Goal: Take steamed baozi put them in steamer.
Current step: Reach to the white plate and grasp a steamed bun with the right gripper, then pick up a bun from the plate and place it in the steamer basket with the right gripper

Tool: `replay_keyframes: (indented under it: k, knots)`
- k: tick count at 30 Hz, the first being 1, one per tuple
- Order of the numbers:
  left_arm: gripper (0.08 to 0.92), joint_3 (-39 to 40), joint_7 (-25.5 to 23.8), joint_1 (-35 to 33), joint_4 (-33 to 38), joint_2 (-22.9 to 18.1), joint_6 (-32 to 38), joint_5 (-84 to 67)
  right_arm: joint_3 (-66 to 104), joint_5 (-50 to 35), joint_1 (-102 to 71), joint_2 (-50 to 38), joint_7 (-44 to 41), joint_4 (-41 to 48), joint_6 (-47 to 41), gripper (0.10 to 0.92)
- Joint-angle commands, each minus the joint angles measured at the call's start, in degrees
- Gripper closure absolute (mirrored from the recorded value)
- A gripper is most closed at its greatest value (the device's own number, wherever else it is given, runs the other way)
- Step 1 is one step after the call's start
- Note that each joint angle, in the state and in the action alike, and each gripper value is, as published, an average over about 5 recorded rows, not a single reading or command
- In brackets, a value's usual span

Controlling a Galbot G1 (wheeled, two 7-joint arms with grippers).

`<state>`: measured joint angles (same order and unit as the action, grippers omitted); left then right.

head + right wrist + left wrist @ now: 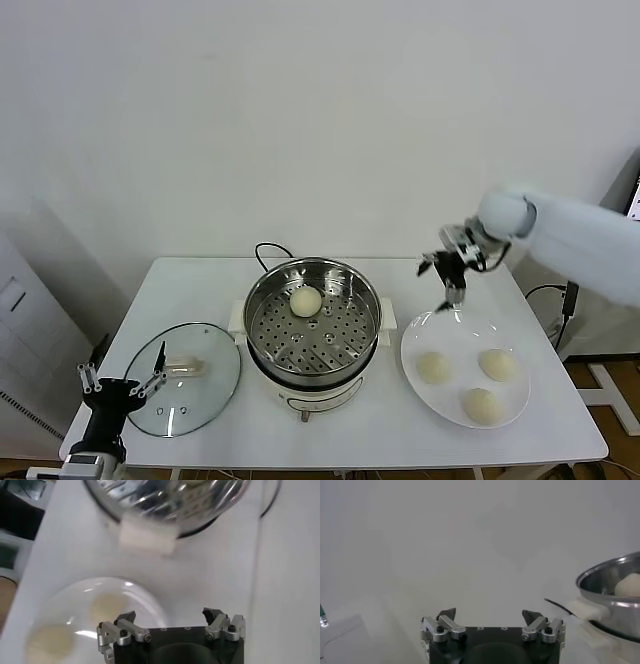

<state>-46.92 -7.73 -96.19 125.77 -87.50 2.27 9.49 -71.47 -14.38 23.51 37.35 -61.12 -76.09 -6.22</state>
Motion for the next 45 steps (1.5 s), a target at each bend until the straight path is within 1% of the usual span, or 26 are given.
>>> replay_keyframes:
  k: [1,19,24,28,33,36,39,43,45]
  knots:
    - [0.177,0.0,0.0,-0.2,0.0,-0.5,0.5,1.1,5.3,5.4,-14.1,-5.8,1.7,-3.5,-2.5,0.203]
    - [0.177,-0.2,0.0,-0.2,-0.8,-0.7,1.0,1.8,7.8,5.4,-18.1,1.0,5.2,2.7,-2.4,0.203]
    - [0.177,-0.3,0.0,-0.2,-1.0,-0.7,1.1,1.8,7.7,5.3,-18.3,2.2,5.7,3.7,-2.6,0.233]
    - [0.177,-0.6,0.0,-0.4,-1.0,-0.7,1.2,1.6,7.4,5.1,-17.8,2.3,5.5,3.8,-2.7,0.294]
    - [0.177,-0.7,0.0,-0.4,-0.9,-0.8,1.2,1.5,6.4,3.9,-15.7,1.6,5.3,3.2,-2.7,0.435]
    - [0.177,-0.6,0.0,-0.2,-0.9,-0.8,1.2,1.5,4.9,1.8,-12.6,1.0,5.0,2.5,-2.7,0.522]
    - [0.177,-0.7,0.0,-0.1,-0.7,-0.7,1.0,1.5,0.3,-2.6,-4.5,0.0,4.0,1.2,-2.6,0.586]
    - [0.177,-0.8,0.0,0.1,-0.4,-0.3,0.8,1.4,-9.3,-12.4,10.6,-0.2,1.6,-0.5,-2.0,0.605]
    - [0.177,-0.8,0.1,0.2,-0.3,-0.4,0.8,1.4,-14.6,-18.9,19.0,1.0,0.3,-0.5,-2.1,0.604]
